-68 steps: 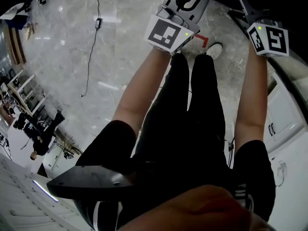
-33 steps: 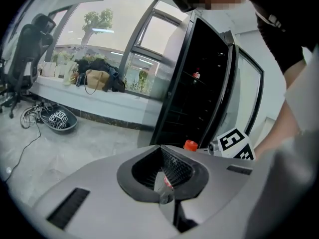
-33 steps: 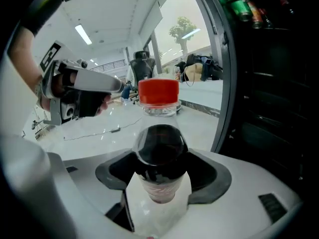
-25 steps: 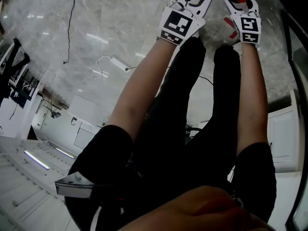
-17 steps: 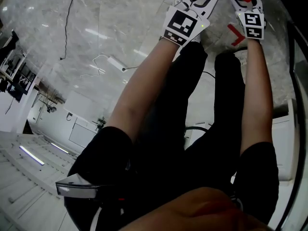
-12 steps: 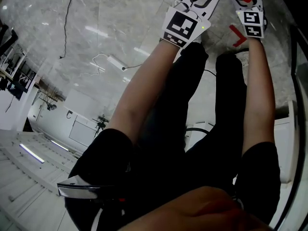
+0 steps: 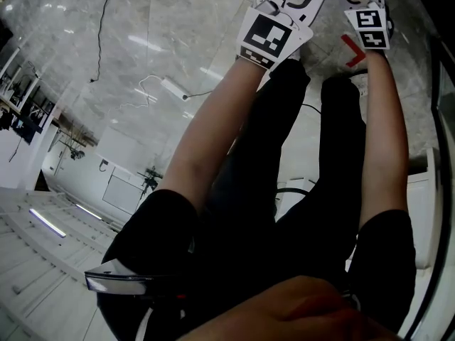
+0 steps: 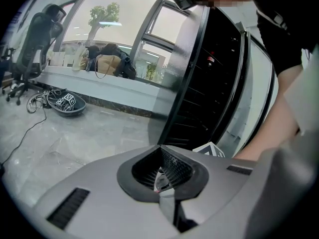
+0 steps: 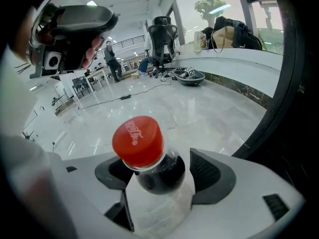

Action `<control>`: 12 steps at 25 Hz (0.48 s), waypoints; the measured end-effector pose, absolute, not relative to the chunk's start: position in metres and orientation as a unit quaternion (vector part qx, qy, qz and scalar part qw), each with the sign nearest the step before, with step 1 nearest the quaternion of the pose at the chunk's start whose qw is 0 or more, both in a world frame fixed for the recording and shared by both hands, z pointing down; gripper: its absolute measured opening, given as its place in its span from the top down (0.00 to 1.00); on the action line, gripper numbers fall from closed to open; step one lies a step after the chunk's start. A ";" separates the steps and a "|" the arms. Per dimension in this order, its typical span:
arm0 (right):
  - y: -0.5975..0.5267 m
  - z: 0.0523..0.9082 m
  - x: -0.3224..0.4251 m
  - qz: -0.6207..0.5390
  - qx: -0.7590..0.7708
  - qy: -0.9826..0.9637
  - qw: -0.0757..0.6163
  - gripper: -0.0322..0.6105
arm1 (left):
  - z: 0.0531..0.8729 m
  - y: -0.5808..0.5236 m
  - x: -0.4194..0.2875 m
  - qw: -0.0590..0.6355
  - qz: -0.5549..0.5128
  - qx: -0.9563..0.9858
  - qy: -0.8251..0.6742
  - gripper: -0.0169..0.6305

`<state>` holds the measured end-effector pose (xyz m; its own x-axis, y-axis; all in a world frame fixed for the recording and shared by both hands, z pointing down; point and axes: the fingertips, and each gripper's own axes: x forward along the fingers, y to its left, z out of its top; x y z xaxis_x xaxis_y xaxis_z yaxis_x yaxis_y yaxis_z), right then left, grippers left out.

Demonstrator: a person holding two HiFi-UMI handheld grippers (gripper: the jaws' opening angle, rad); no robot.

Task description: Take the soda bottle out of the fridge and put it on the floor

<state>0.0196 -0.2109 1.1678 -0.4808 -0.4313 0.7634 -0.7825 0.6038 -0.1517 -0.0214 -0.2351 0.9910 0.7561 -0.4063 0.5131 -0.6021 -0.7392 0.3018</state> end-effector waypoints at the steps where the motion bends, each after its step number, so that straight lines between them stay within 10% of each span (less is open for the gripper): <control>1: -0.211 1.163 0.021 0.251 0.370 -0.823 0.350 0.45 | 0.986 -0.236 -0.020 0.229 0.211 0.909 -0.278 0.98; 12: -0.214 0.979 0.069 0.238 0.467 -0.811 0.258 0.45 | 0.857 -0.238 0.003 0.193 0.181 0.925 -0.273 0.98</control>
<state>0.0695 -0.2137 0.9785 -0.4302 -0.6356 0.6411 -0.8811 0.4502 -0.1449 0.0030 -0.2382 0.8572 0.7859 -0.4350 0.4395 -0.5743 -0.7769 0.2580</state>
